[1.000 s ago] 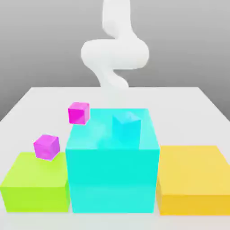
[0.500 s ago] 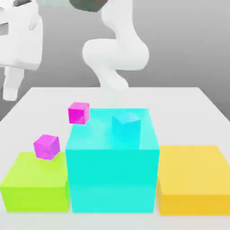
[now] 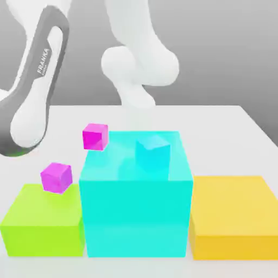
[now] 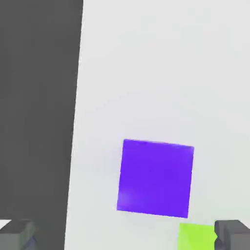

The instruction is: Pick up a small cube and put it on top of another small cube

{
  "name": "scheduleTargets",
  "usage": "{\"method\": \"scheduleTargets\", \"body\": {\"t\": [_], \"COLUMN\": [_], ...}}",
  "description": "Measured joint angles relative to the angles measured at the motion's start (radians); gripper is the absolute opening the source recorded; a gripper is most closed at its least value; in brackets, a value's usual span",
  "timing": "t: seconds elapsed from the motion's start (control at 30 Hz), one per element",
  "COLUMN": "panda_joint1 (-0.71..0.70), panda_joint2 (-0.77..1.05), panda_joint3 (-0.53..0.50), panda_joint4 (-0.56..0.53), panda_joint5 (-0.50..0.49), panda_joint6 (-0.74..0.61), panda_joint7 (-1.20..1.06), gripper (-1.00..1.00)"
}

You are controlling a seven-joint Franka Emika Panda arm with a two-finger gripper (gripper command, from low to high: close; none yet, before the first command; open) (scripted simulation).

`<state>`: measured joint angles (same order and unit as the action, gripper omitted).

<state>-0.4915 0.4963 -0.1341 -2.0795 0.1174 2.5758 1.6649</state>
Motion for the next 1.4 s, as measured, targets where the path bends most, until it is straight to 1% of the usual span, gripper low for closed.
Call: {"method": "scheduleTargets", "body": {"t": [0.07,0.1,0.3,0.37,0.47,0.77,0.93,1.27,1.33,1.4], "panda_joint1": [-0.012,-0.016,-0.018,-0.015,-0.001,0.038,0.039,0.028,0.027,0.028], "panda_joint2": [0.073,0.101,0.115,0.081,-0.017,-0.342,-0.525,-0.891,-0.91,-0.868], "panda_joint3": [0.011,0.016,0.019,0.013,-0.004,-0.034,-0.028,-0.009,-0.008,-0.011], "panda_joint4": [0.015,0.022,0.025,0.017,-0.008,-0.233,-0.363,-0.624,-0.665,-0.694], "panda_joint5": [0.017,0.023,0.027,0.02,-0.001,-0.101,-0.15,-0.193,-0.194,-0.193], "panda_joint6": [0.052,0.073,0.086,0.058,-0.014,-0.111,-0.162,-0.263,-0.241,-0.17], "panda_joint7": [-0.005,-0.009,-0.011,-0.006,0.008,0.039,0.054,0.049,0.044,0.041], "gripper": [0.0,-1.0,-1.0,-1.0,-1.0,-1.0,-1.0,-1.0,-1.0,-1.0]}}
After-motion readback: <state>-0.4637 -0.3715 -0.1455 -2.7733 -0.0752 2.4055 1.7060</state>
